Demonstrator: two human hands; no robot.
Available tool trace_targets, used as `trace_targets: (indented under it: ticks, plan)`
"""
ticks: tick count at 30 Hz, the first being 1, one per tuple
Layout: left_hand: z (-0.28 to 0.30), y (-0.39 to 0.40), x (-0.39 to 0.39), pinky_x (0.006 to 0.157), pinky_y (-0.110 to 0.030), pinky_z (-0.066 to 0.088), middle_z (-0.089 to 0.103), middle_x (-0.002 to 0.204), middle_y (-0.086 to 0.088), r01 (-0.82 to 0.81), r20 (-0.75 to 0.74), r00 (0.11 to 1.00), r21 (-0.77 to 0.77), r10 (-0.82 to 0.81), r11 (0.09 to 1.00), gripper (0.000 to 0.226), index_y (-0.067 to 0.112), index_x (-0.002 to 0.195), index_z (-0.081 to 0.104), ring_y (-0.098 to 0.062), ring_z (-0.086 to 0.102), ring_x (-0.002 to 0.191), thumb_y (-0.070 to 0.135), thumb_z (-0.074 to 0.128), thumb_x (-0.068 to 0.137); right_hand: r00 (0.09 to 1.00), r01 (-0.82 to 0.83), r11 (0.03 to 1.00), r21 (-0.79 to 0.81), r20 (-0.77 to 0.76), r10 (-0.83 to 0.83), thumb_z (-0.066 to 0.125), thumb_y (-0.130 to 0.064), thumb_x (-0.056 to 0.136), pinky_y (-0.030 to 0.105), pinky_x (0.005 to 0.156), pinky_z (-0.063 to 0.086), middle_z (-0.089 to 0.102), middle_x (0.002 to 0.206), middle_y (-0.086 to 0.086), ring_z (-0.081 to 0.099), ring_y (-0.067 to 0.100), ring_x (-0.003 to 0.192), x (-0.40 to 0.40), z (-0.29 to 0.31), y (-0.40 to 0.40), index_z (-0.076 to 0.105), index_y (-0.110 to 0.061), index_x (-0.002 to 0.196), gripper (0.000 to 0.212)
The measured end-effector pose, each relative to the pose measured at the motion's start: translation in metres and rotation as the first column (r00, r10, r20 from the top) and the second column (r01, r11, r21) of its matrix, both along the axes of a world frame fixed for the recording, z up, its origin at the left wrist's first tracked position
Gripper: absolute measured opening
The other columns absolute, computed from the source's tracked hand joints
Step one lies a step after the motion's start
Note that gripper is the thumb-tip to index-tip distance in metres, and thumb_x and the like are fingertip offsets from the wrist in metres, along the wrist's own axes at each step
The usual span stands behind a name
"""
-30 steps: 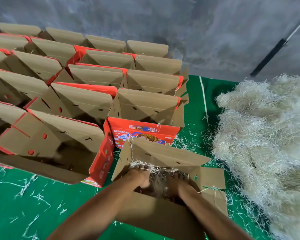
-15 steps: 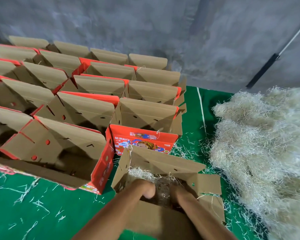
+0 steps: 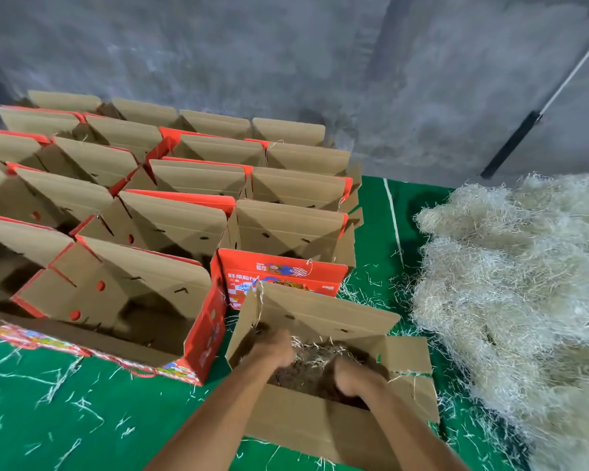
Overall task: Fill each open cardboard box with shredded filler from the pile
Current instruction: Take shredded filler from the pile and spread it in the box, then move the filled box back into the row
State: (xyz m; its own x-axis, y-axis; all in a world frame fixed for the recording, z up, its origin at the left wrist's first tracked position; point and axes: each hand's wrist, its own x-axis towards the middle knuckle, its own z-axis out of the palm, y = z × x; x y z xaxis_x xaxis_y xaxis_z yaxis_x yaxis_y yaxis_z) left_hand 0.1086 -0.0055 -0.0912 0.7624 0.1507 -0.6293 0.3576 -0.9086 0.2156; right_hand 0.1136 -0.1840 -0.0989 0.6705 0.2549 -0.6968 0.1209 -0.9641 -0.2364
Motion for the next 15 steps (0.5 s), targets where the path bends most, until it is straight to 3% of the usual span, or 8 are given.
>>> trace_targets:
  ticks: [2, 5, 6, 8, 9, 10, 12, 15]
  plan:
    - [0.001, 0.001, 0.004, 0.055, -0.02, 0.039, 0.061, 0.095, -0.004, -0.074, 0.084, 0.994, -0.023, 0.076, 0.997, 0.021, 0.006, 0.11, 0.062, -0.013, 0.059, 0.077, 0.021, 0.055, 0.096, 0.983, 0.129, 0.989, 0.071, 0.12, -0.137, 0.045, -0.013, 0.094, 0.033, 0.085, 0.055, 0.067, 0.118, 0.014, 0.062, 0.022, 0.098, 0.007, 0.01, 0.002, 0.061, -0.01, 0.108, 0.021]
    - [-0.001, 0.002, -0.005, 0.076, -0.025, 0.047, 0.062, 0.122, -0.009, -0.051, 0.0, 0.999, 0.021, 0.051, 0.998, 0.034, 0.009, 0.124, 0.059, -0.023, 0.062, 0.108, 0.027, 0.052, 0.096, 0.974, 0.155, 0.985, 0.082, 0.153, -0.166, 0.045, -0.031, 0.099, 0.034, 0.105, 0.044, 0.059, 0.136, 0.011, 0.057, 0.029, 0.124, 0.007, 0.003, 0.0, 0.054, -0.015, 0.133, 0.04]
    - [-0.004, 0.003, -0.01, 0.086, -0.031, 0.047, 0.058, 0.133, -0.01, 0.0, -0.064, 0.998, 0.057, 0.004, 0.998, 0.042, 0.01, 0.132, 0.056, -0.025, 0.058, 0.118, 0.028, 0.048, 0.095, 0.984, 0.124, 0.991, 0.057, 0.121, -0.13, 0.045, -0.034, 0.102, 0.027, 0.104, 0.045, 0.055, 0.142, 0.01, 0.053, 0.028, 0.13, 0.002, -0.003, -0.002, 0.049, -0.017, 0.141, 0.044]
    - [0.0, 0.005, -0.019, 0.094, -0.037, 0.044, 0.053, 0.142, -0.01, 0.068, -0.127, 0.99, 0.11, -0.054, 0.992, 0.049, 0.016, 0.136, 0.053, -0.028, 0.053, 0.126, 0.03, 0.044, 0.09, 0.996, -0.025, 1.0, 0.009, 0.088, 0.024, 0.047, -0.033, 0.104, 0.013, 0.082, 0.051, 0.054, 0.144, 0.009, 0.053, 0.026, 0.132, -0.006, -0.01, -0.007, 0.046, -0.017, 0.147, 0.046]
    - [0.003, 0.006, -0.02, 0.096, -0.038, 0.044, 0.054, 0.14, -0.009, 0.055, -0.109, 0.993, 0.106, -0.044, 0.993, 0.048, 0.019, 0.134, 0.055, -0.029, 0.053, 0.125, 0.032, 0.044, 0.089, 0.993, -0.066, 0.998, -0.007, 0.098, 0.067, 0.047, -0.03, 0.104, 0.014, 0.08, 0.05, 0.055, 0.143, 0.009, 0.054, 0.025, 0.131, -0.007, -0.007, -0.007, 0.048, -0.015, 0.145, 0.043]
    - [0.009, 0.007, -0.019, 0.097, -0.039, 0.046, 0.057, 0.135, -0.008, 0.029, -0.067, 0.997, 0.082, -0.024, 0.996, 0.045, 0.021, 0.129, 0.059, -0.028, 0.056, 0.122, 0.035, 0.045, 0.088, 0.994, -0.039, 0.999, 0.016, 0.107, 0.037, 0.045, -0.027, 0.104, 0.018, 0.088, 0.048, 0.056, 0.141, 0.009, 0.055, 0.025, 0.129, -0.007, -0.003, -0.007, 0.052, -0.014, 0.141, 0.04]
    - [0.024, 0.006, -0.014, 0.09, -0.036, 0.05, 0.064, 0.117, -0.009, -0.009, 0.016, 1.0, -0.003, 0.009, 1.0, 0.036, 0.014, 0.117, 0.063, -0.025, 0.062, 0.107, 0.033, 0.048, 0.09, 0.981, 0.093, 0.993, 0.072, 0.165, -0.104, 0.044, -0.018, 0.101, 0.029, 0.098, 0.045, 0.063, 0.133, 0.011, 0.06, 0.026, 0.121, -0.003, 0.016, -0.006, 0.06, -0.01, 0.127, 0.032]
    - [0.05, -0.004, -0.009, 0.077, -0.033, 0.049, 0.067, 0.104, -0.007, -0.005, 0.136, 0.991, -0.096, 0.018, 0.995, 0.028, 0.01, 0.107, 0.064, -0.021, 0.064, 0.092, 0.03, 0.051, 0.094, 0.952, 0.134, 0.977, 0.166, 0.254, -0.174, 0.052, -0.023, 0.093, 0.036, 0.09, 0.054, 0.071, 0.106, 0.005, 0.068, 0.024, 0.099, -0.002, 0.056, -0.008, 0.065, -0.015, 0.11, 0.024]
